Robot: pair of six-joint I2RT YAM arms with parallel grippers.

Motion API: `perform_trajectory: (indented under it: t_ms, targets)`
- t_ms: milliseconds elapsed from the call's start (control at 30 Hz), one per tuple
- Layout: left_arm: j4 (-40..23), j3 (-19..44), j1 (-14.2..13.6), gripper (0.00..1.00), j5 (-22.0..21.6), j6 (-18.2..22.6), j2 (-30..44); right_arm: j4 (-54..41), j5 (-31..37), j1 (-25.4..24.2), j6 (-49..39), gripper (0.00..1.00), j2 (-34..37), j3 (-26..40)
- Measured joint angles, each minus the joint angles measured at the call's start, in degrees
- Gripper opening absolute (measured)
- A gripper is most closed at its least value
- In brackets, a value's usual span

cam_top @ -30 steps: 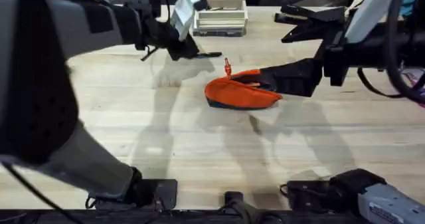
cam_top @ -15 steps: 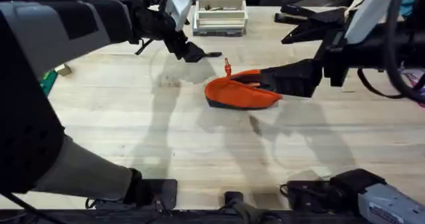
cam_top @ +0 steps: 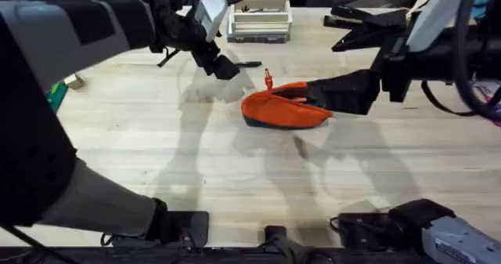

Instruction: Unzip the bag, pick up the pens from the table one at a time and place them inside, then zip the bag closed.

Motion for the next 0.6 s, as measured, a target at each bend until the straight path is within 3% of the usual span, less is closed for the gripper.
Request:
perform_trajectory:
  t_ms: [267, 433, 600]
  targets:
    - [-9.91, 10.9, 0.0, 0.99, -0.11, -0.05, 2.88, 0.0, 0.01, 0.0, 0.0, 0.998, 0.01, 0.0]
    - [-12.11, 15.68, 0.0, 0.99, -0.11, -0.83, 6.82, 0.0, 0.01, 0.0, 0.0, 0.998, 0.01, 0.0]
    - [-12.01, 16.3, 0.0, 0.991, -0.13, -1.61, 11.26, 0.0, -0.01, 0.0, 0.0, 0.997, 0.01, 0.0]
